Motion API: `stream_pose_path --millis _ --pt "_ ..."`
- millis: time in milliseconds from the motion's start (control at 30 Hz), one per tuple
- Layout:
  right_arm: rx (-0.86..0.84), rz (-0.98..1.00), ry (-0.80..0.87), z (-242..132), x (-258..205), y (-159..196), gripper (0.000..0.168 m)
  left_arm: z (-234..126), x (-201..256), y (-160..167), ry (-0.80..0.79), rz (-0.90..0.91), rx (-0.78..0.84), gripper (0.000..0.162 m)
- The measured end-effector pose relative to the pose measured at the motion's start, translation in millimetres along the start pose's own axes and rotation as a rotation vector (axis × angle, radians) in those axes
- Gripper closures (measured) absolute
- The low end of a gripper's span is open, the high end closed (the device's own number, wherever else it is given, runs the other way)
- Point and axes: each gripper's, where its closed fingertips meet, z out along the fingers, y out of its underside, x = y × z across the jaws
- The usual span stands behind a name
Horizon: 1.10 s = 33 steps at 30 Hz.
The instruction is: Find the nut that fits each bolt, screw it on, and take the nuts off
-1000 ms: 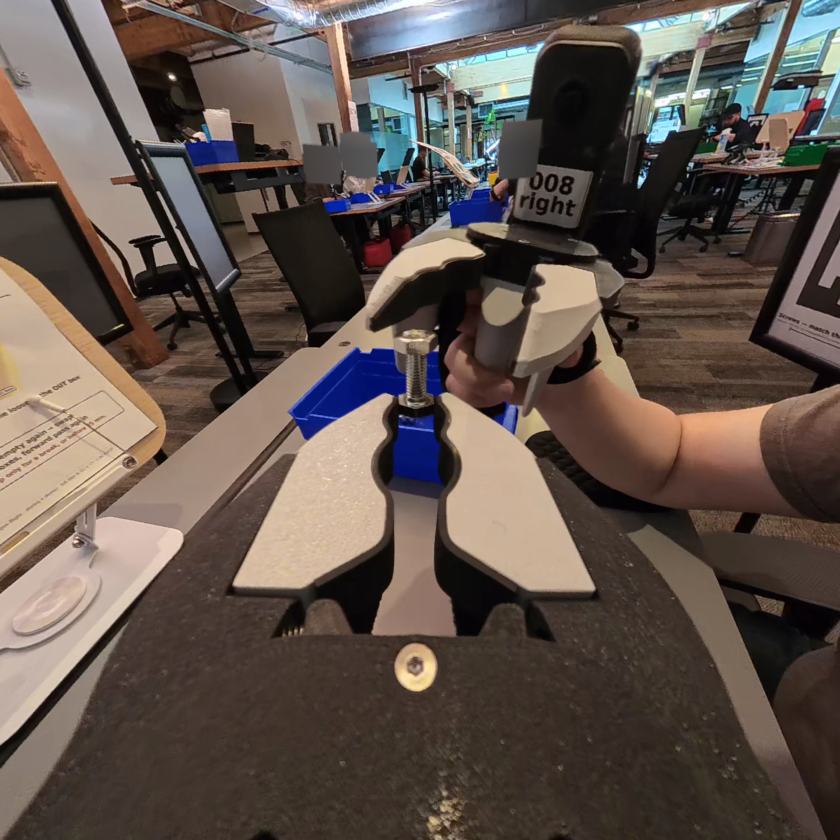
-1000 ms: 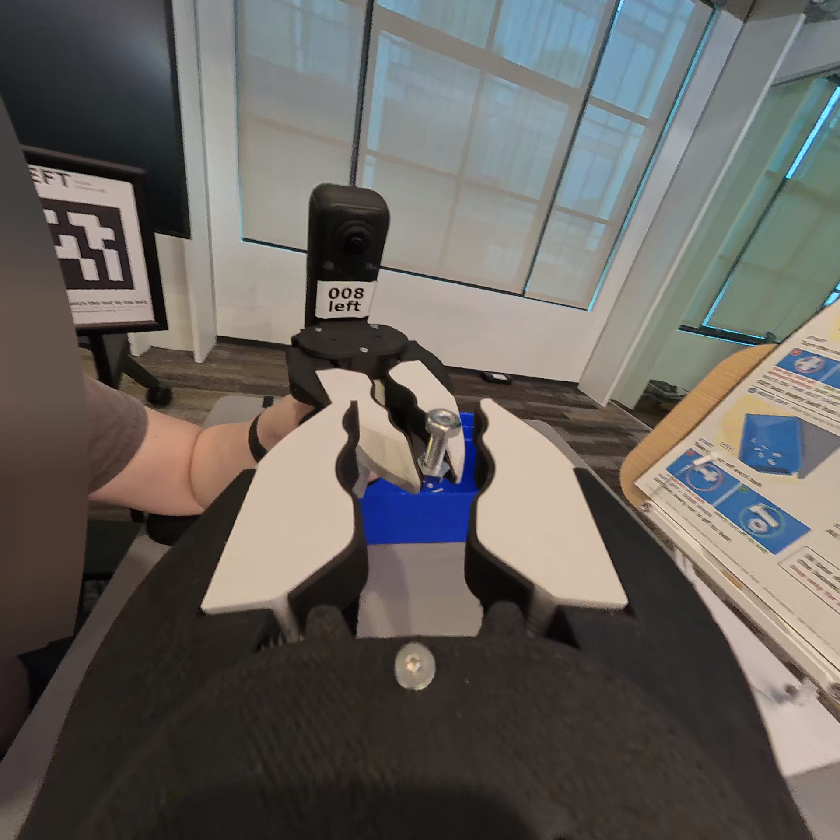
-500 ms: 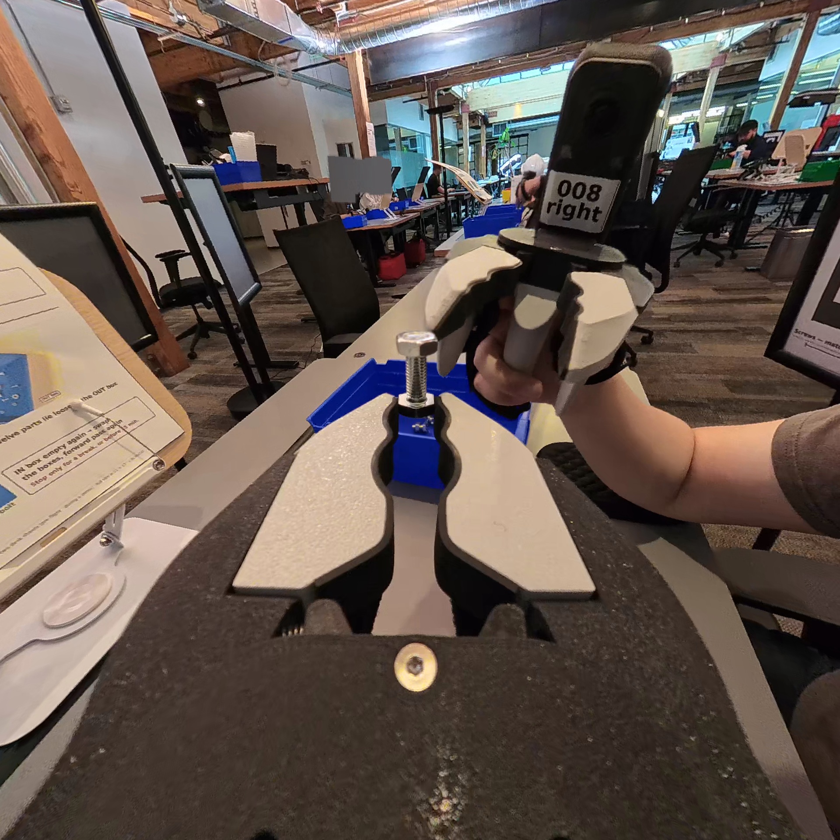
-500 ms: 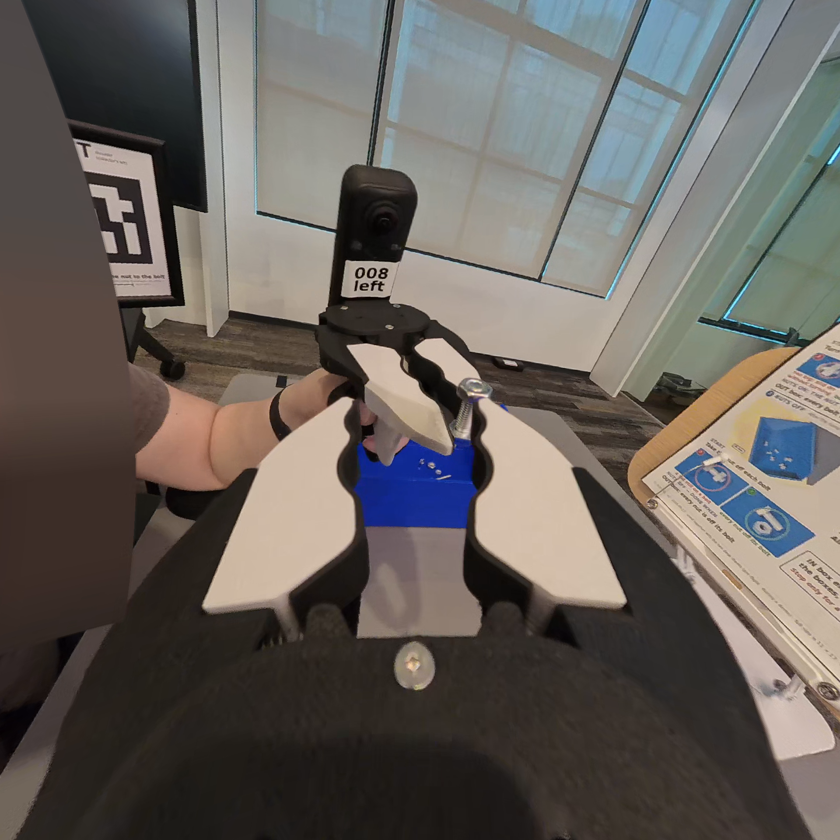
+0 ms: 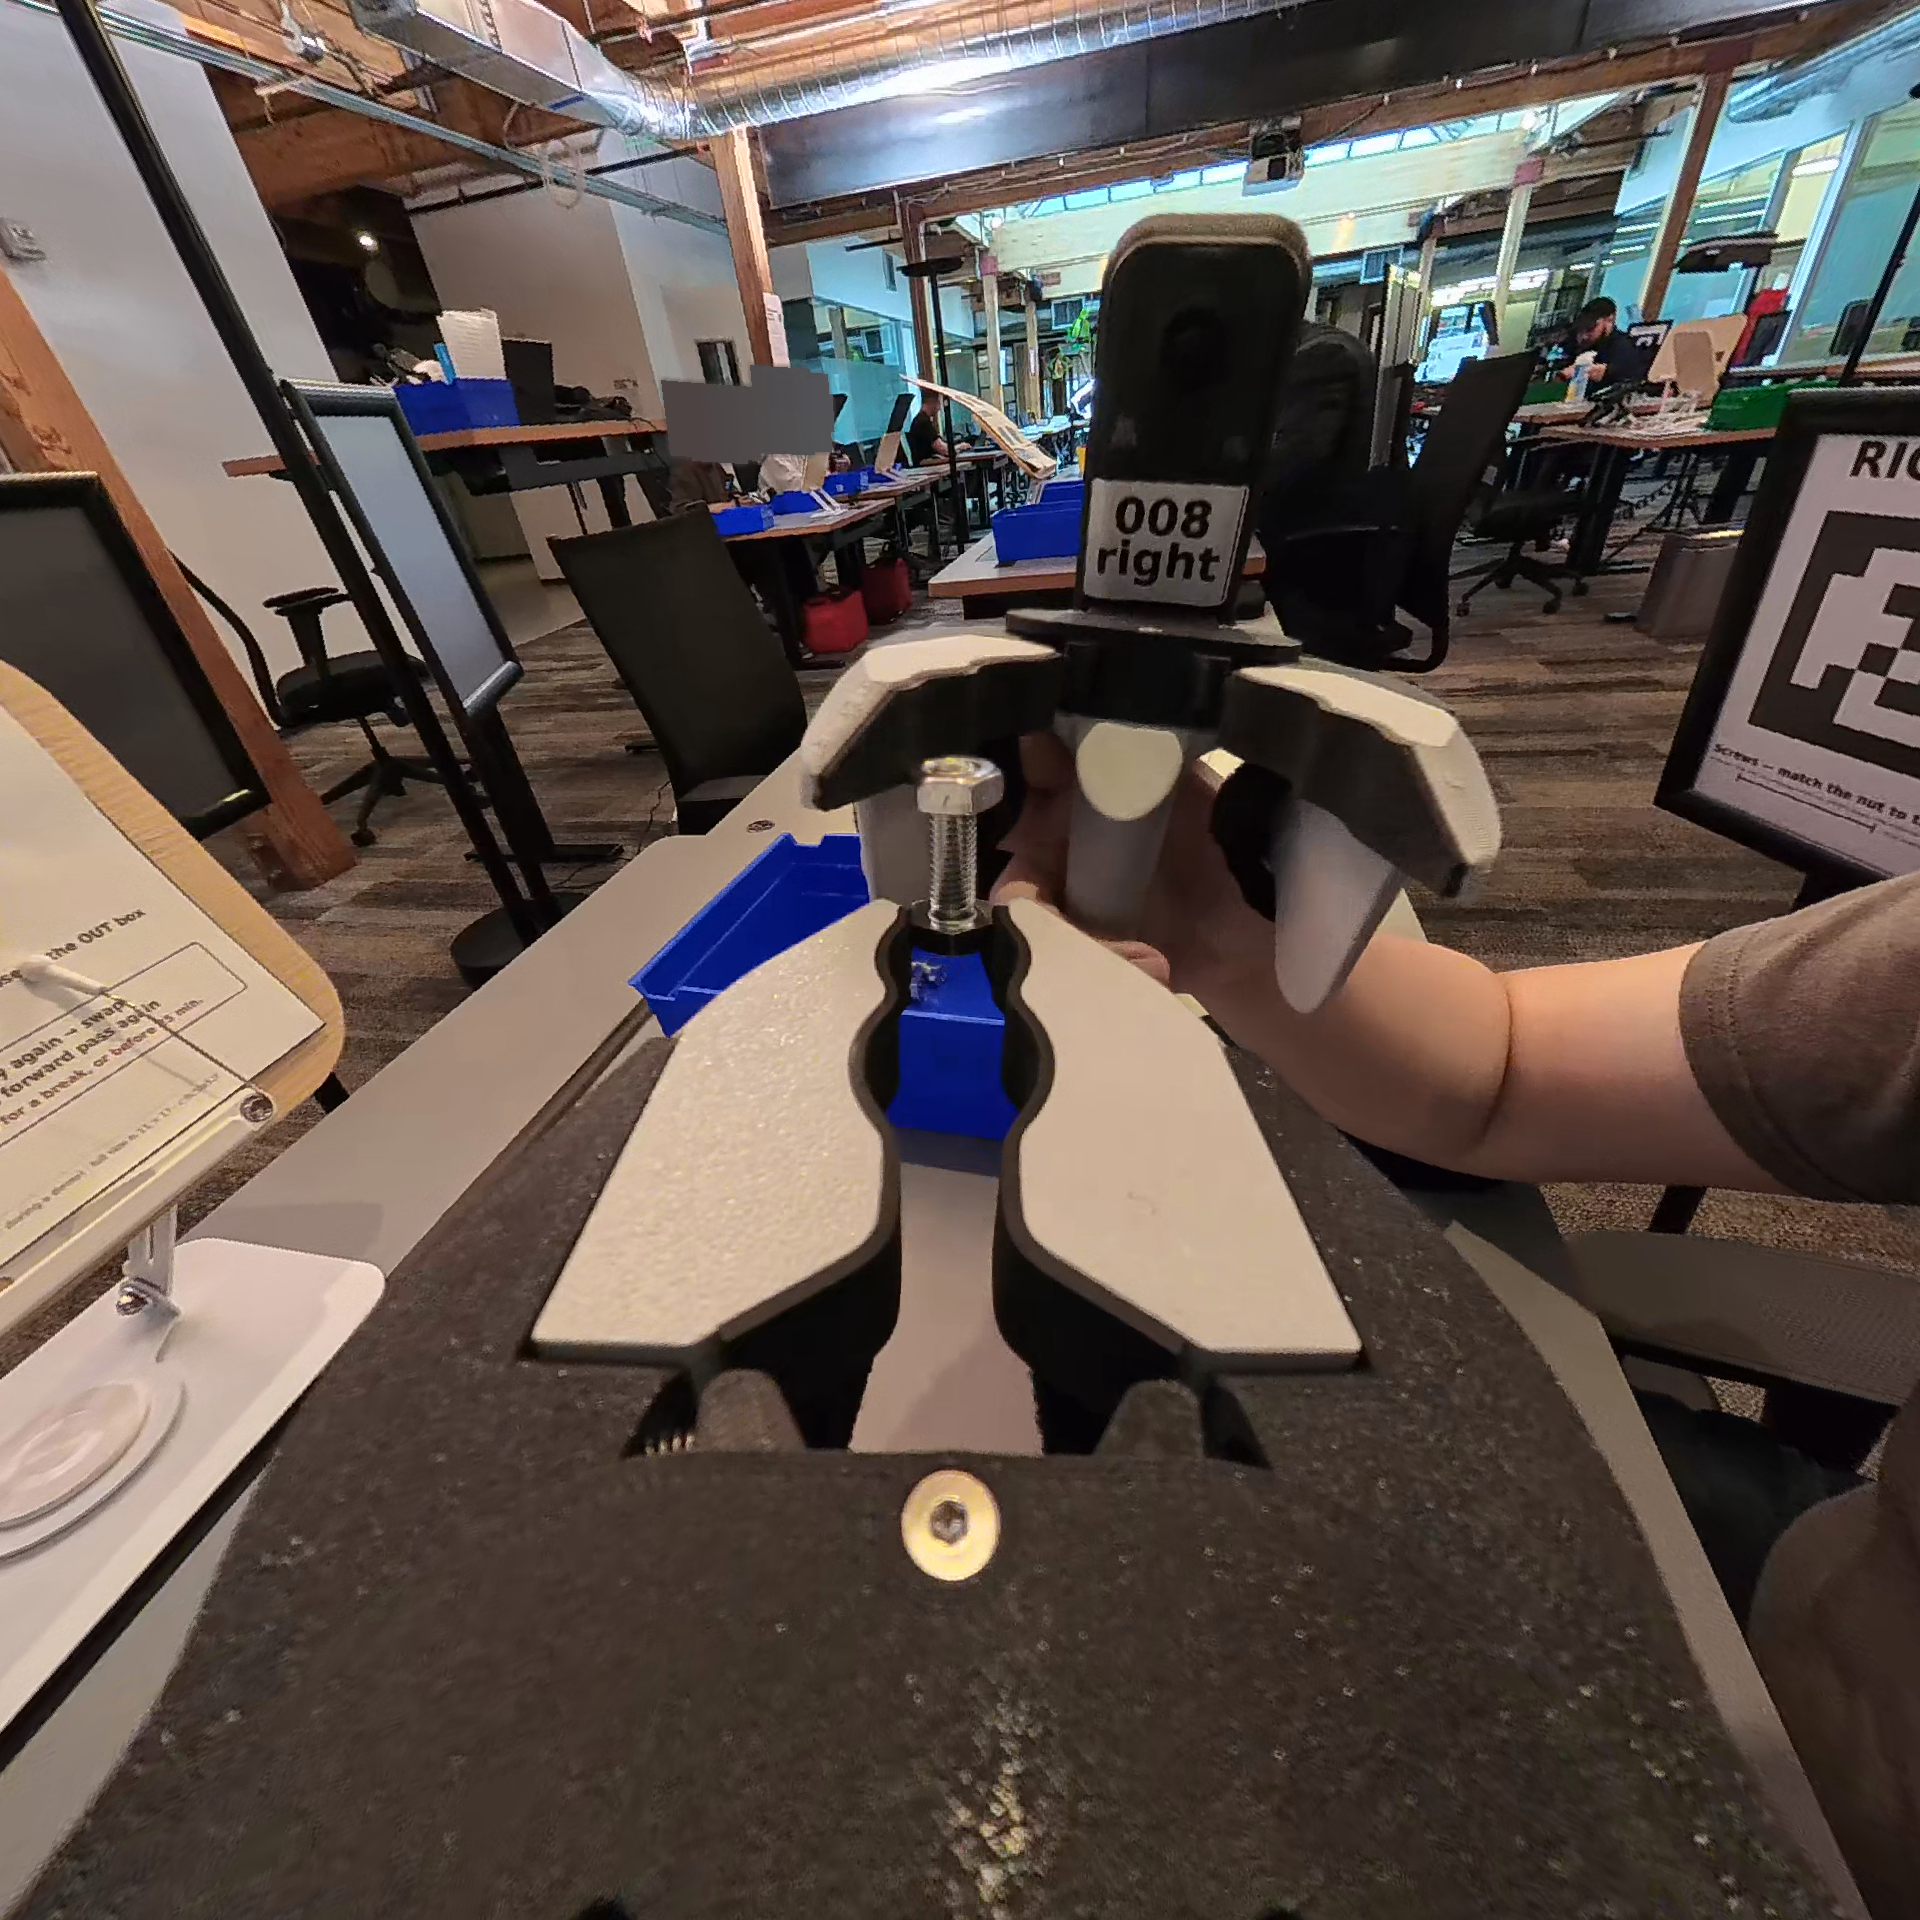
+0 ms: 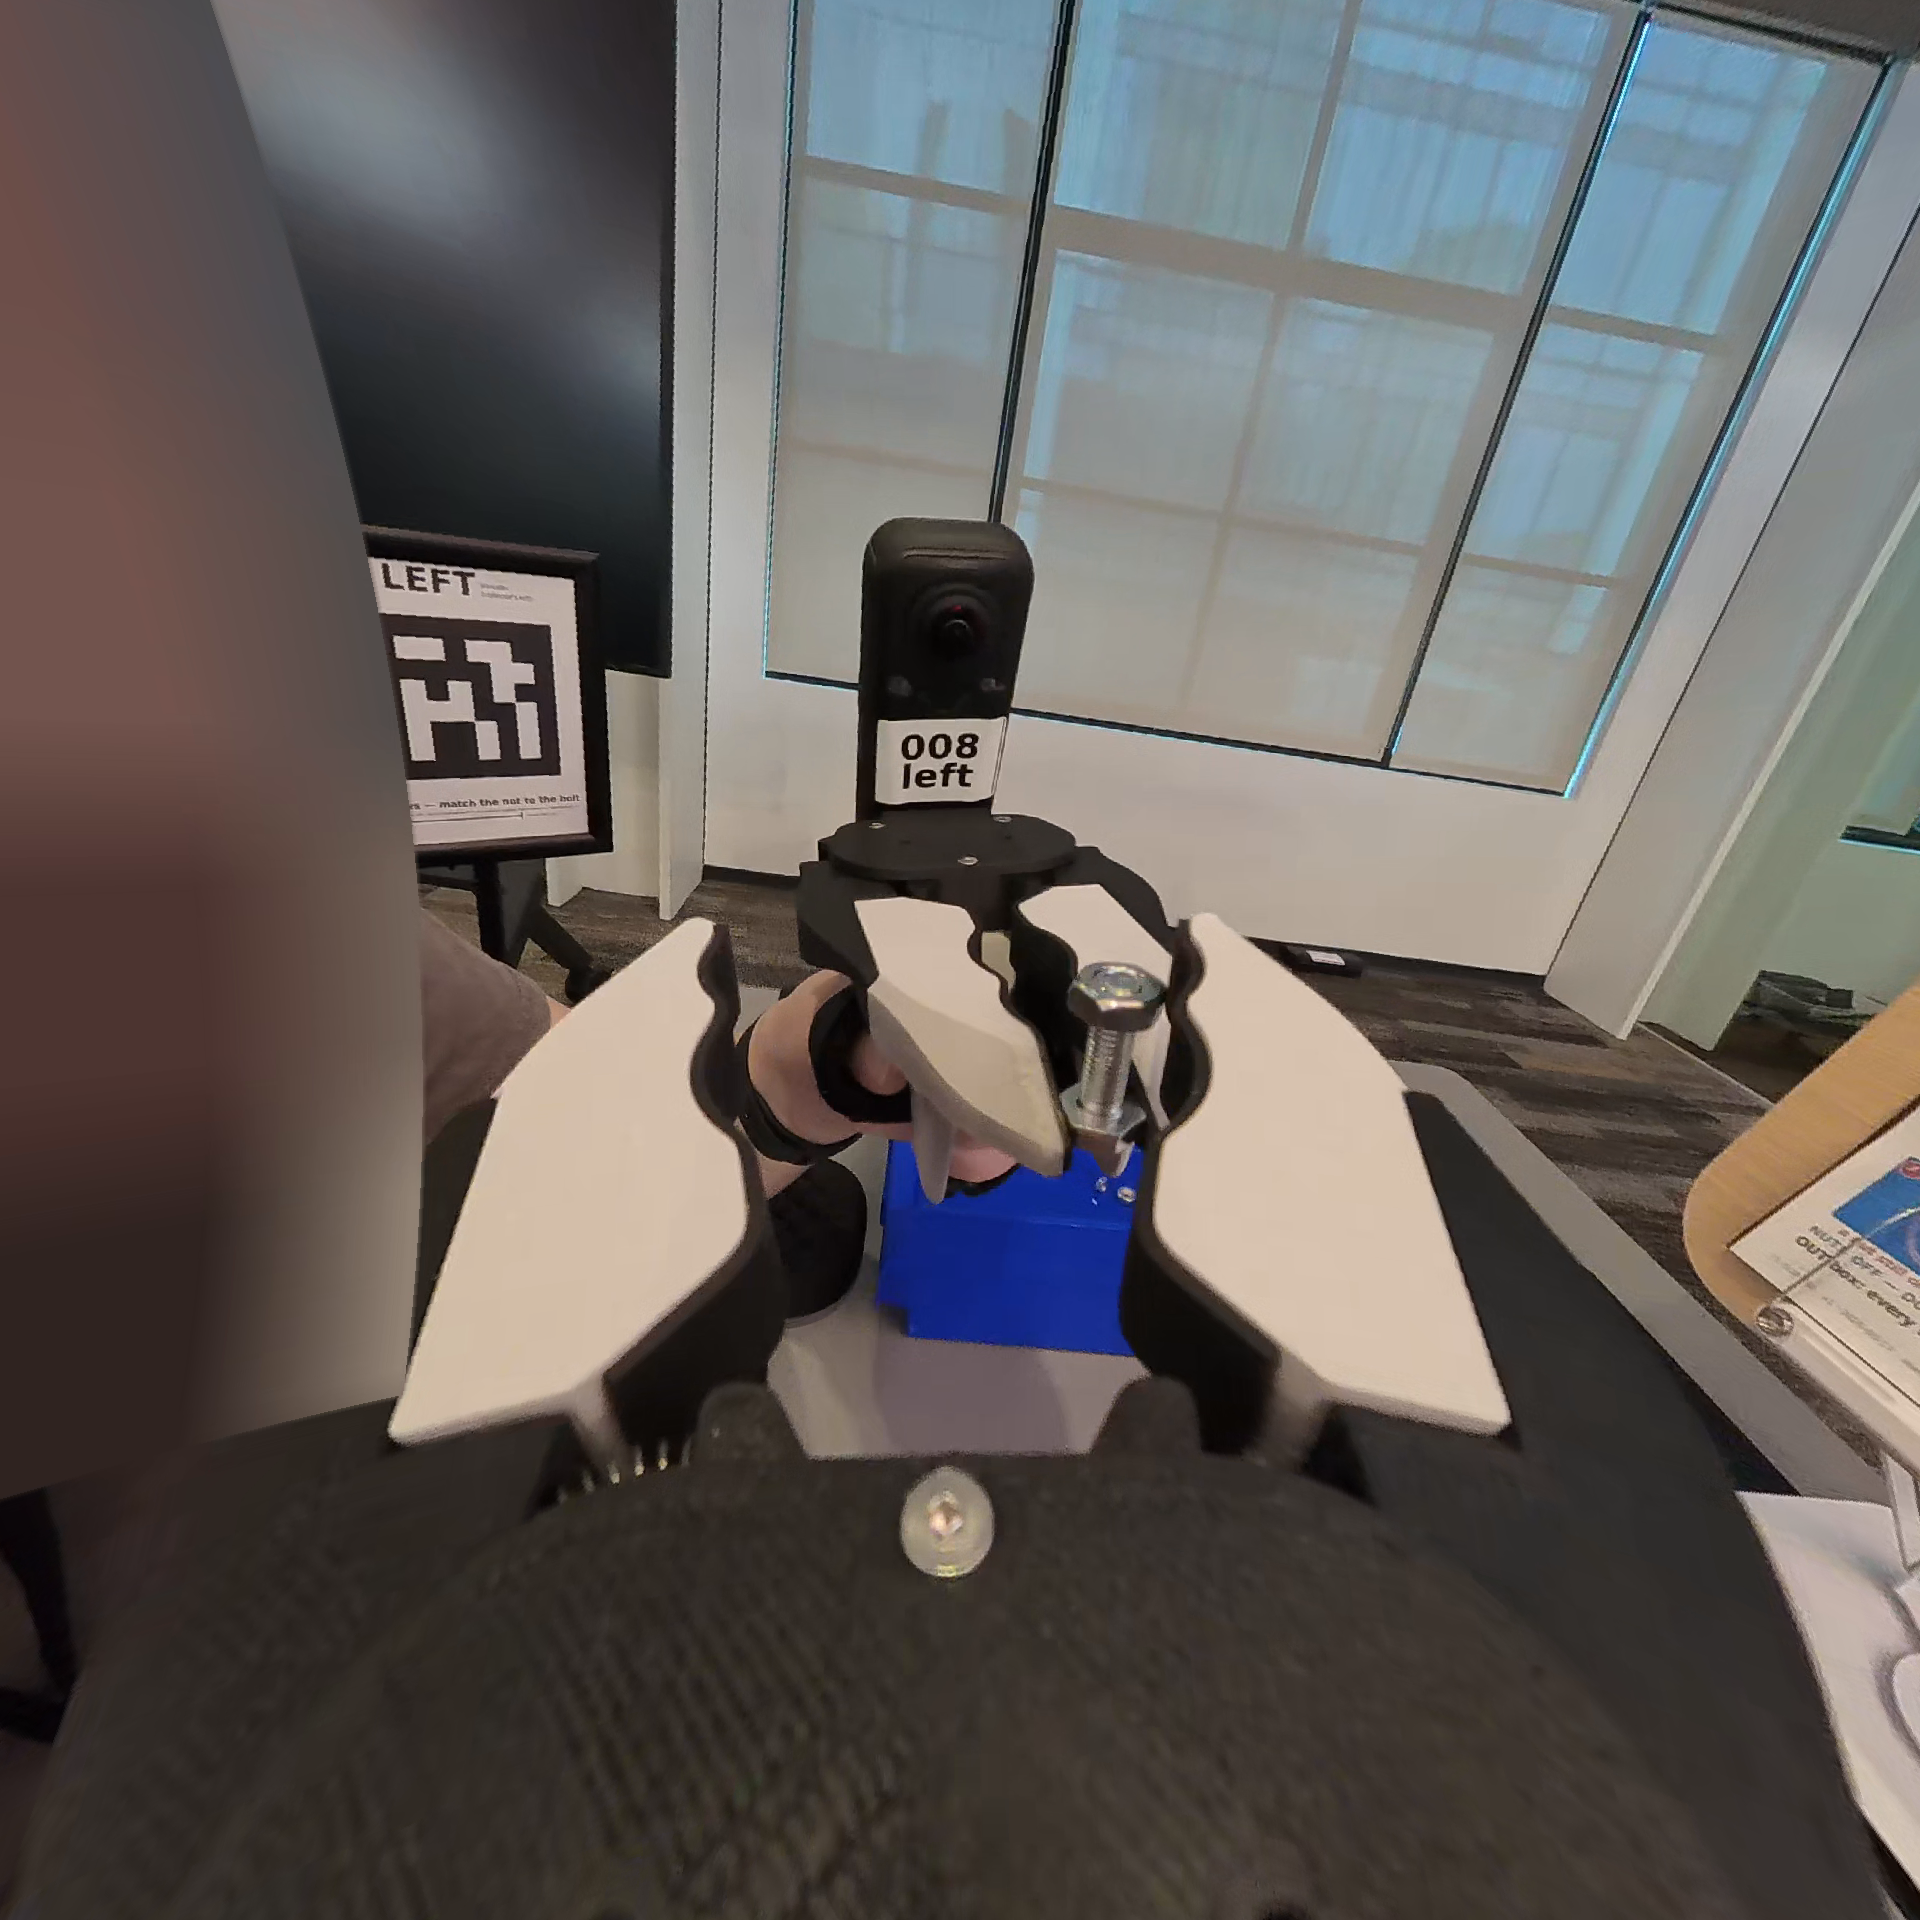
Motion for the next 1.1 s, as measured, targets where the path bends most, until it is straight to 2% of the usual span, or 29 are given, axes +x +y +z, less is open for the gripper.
stream_pose_path --millis 133,300,433,567,700,933,1100 --pt "-0.012 0.000 0.007 -2 0 -1 0.084 -5 -7 -4 -0.032 0.005 0.015 0.148" --pt "-0.017 -0.023 0.019 -10 2 -7 0.091 -14 -21 -8 -0.082 -0.011 0.030 0.148" --pt "0.008 -0.047 0.085 -8 14 -4 0.084 -6 -6 -6 -0.011 -0.006 0.028 0.148" --pt "0.002 -0.047 0.047 2 7 5 0.079 3 6 0 0.012 0.030 0.004 0.148" --pt "0.004 -0.069 0.026 9 -1 8 0.079 5 2 3 -0.009 0.023 -0.007 0.148" --pt "-0.024 -0.039 0.059 9 2 8 0.069 -2 -10 0 -0.052 0.033 -0.002 0.148" --pt "-0.051 -0.052 0.077 -1 4 0 0.079 -20 -30 -13 -0.112 -0.007 0.060 0.148"
